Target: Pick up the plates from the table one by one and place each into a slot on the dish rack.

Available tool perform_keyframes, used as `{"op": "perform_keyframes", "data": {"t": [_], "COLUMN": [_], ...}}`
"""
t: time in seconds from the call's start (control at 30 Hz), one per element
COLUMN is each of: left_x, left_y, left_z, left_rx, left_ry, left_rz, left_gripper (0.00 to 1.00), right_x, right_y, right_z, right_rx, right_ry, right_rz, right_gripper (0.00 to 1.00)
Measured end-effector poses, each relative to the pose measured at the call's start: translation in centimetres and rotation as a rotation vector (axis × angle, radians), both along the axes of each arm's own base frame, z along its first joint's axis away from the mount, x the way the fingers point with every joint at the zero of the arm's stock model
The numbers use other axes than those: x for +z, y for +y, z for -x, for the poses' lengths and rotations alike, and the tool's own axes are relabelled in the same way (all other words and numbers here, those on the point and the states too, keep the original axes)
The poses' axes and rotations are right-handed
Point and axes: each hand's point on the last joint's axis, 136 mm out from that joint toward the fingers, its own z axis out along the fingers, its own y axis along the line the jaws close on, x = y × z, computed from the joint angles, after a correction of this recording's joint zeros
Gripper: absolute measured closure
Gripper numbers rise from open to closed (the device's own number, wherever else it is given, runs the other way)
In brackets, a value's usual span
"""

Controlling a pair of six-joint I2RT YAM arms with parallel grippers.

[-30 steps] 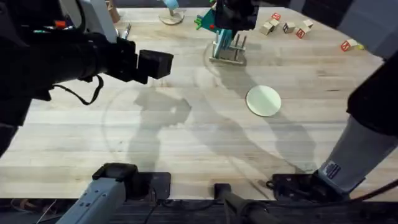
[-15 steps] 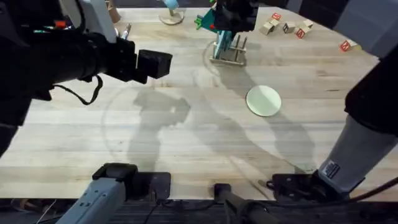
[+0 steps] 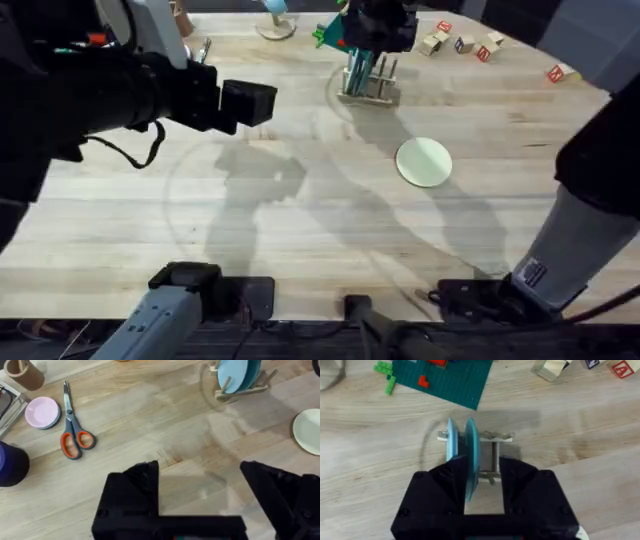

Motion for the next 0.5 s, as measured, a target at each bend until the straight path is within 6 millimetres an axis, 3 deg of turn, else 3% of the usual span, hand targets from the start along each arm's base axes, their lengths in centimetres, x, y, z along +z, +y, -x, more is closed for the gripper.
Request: {"op": "perform_keyframes", "data": {"t": [0.13,0.23,0.3,0.33,0.5], "left_x": [0.0,-0.1,-0.1,-0.1,-0.2], "left_y": [0.0,0.0,0.0,0.0,0.0], "left_z": [0.0,0.1,0.0,0.0,0.2], "left_rx": [0.000,0.001,0.006,0.008,0.017], "left_ry": [0.001,0.004,0.005,0.007,0.017], "left_rz": [0.000,0.001,0.005,0.008,0.014], "left_gripper": [0.008,0.007,0.007,0.007,0.007], "right_x": [1.2,4.2,6.8,8.0,13.0], "right_y": [-0.2,-0.8,-1.3,-1.6,-3.4], "right_z": [0.4,1.2,2.1,2.6,5.4], "right_rx": [0.000,0.000,0.007,0.015,0.039], "right_ry": [-0.011,-0.049,-0.084,-0.097,-0.147], "right_rz": [-0.007,-0.032,-0.049,-0.051,-0.066], "right_gripper": [0.524,0.405,0.115,0.038,0.006]}}
